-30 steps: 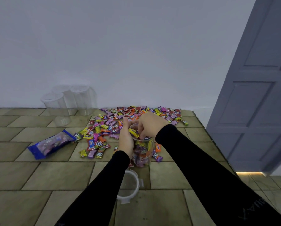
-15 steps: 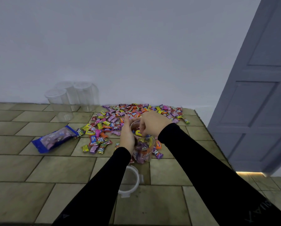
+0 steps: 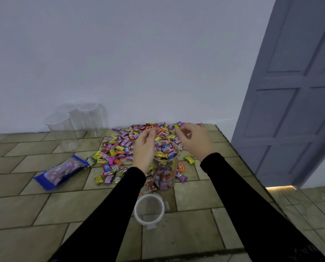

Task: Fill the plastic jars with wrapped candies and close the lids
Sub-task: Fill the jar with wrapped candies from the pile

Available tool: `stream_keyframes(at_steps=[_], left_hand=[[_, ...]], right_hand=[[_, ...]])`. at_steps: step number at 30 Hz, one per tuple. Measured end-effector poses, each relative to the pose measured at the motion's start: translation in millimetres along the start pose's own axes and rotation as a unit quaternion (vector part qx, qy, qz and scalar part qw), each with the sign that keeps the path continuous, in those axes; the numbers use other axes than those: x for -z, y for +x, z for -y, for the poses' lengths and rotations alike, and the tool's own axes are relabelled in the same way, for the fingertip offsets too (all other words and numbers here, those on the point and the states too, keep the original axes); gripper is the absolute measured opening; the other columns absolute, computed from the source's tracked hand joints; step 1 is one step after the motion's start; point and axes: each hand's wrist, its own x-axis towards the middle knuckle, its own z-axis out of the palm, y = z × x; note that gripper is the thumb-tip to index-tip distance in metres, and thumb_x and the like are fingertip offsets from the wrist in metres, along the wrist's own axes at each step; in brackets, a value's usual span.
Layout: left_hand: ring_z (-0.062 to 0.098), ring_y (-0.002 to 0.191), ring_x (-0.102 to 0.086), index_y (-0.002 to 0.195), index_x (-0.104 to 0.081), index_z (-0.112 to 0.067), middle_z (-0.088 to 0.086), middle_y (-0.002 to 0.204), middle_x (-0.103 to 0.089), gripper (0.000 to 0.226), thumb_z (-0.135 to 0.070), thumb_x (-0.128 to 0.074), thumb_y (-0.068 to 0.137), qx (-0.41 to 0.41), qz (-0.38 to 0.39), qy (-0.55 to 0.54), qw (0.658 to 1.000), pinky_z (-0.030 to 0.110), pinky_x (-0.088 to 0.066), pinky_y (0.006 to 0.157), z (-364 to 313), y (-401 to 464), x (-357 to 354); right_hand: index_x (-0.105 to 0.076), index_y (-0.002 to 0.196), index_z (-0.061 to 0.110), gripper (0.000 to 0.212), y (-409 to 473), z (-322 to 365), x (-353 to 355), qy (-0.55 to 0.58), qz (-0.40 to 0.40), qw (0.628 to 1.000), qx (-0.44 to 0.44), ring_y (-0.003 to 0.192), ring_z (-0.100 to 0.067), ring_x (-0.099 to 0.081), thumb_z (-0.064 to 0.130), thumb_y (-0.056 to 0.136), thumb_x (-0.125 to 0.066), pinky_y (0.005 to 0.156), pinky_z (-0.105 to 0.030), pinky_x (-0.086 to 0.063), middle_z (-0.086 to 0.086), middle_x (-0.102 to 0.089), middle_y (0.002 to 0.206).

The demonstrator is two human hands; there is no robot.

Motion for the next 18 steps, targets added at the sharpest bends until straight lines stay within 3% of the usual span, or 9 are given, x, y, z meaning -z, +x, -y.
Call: stream_keyframes(at_steps=[2,6,8,10,12,15,18], left_hand=[[-0.011,0.092,-0.058,0.108,-0.065,-0.020,-0.008,0.107,-0.064,0.019,-0.021,-0.047,0.101,-0.048,-0.003,0.037,0.998,0.007,-0.044,0.075,-18,0,-7],[0.011,0.092,-0.055,0.105,-0.063,-0.026,-0.011,0.101,-0.059,0.013,-0.023,-0.052,0.097,-0.169,0.024,0.113,0.979,0.025,-0.043,0.080,-36,-11,-32],[0.013,0.097,-0.053,0.106,-0.062,-0.020,-0.010,0.101,-0.056,0.015,-0.017,-0.052,0.097,-0.198,0.059,0.154,0.966,0.023,-0.042,0.082,-35,-21,-50],[0.012,0.103,-0.050,0.113,-0.061,-0.013,-0.003,0.110,-0.052,0.020,-0.012,-0.047,0.098,-0.179,0.105,0.206,0.956,0.018,-0.038,0.085,-30,-29,-68],[0.012,0.112,-0.046,0.124,-0.055,-0.011,0.002,0.123,-0.046,0.028,-0.012,-0.044,0.098,-0.122,0.157,0.263,0.944,0.019,-0.036,0.092,-16,-33,-86],[0.026,0.133,-0.033,0.137,-0.043,-0.006,0.010,0.142,-0.034,0.042,-0.012,-0.047,0.095,-0.020,0.231,0.365,0.902,0.032,-0.030,0.107,12,-31,-105],[0.035,0.138,-0.023,0.144,-0.034,-0.006,0.015,0.151,-0.023,0.054,-0.011,-0.048,0.091,0.030,0.267,0.468,0.842,0.040,-0.023,0.110,34,-28,-118]], right_hand=[[-0.067,0.088,0.012,0.019,-4,-12,2,-0.004,-0.019,0.999,-0.038,0.061,0.001,-0.047,0.023,0.096,-0.053,0.056,-0.015,-0.034,0.003,-0.061,0.075],[-0.064,0.096,0.010,0.015,-17,-46,-1,-0.044,-0.002,0.991,-0.129,0.060,-0.008,-0.047,0.015,0.095,-0.049,0.052,-0.018,-0.034,-0.004,-0.059,0.082],[-0.064,0.105,0.008,0.023,-25,-67,-5,-0.070,0.031,0.981,-0.176,0.073,-0.022,-0.056,0.009,0.093,-0.045,0.063,-0.023,-0.042,-0.011,-0.061,0.090],[-0.063,0.113,0.009,0.029,-32,-87,-7,-0.130,0.075,0.968,-0.201,0.097,-0.028,-0.060,0.006,0.090,-0.046,0.079,-0.028,-0.046,-0.014,-0.065,0.106],[-0.061,0.120,0.012,0.034,-36,-102,-7,-0.169,0.105,0.955,-0.218,0.109,-0.028,-0.058,0.005,0.088,-0.049,0.088,-0.029,-0.045,-0.014,-0.061,0.118],[-0.058,0.125,0.015,0.036,-38,-119,-8,-0.200,0.139,0.941,-0.235,0.115,-0.026,-0.056,0.009,0.091,-0.050,0.094,-0.030,-0.043,-0.011,-0.057,0.127],[-0.058,0.122,0.012,0.031,-35,-138,-10,-0.205,0.169,0.936,-0.228,0.114,-0.025,-0.057,0.016,0.090,-0.057,0.091,-0.030,-0.045,-0.012,-0.060,0.123]])
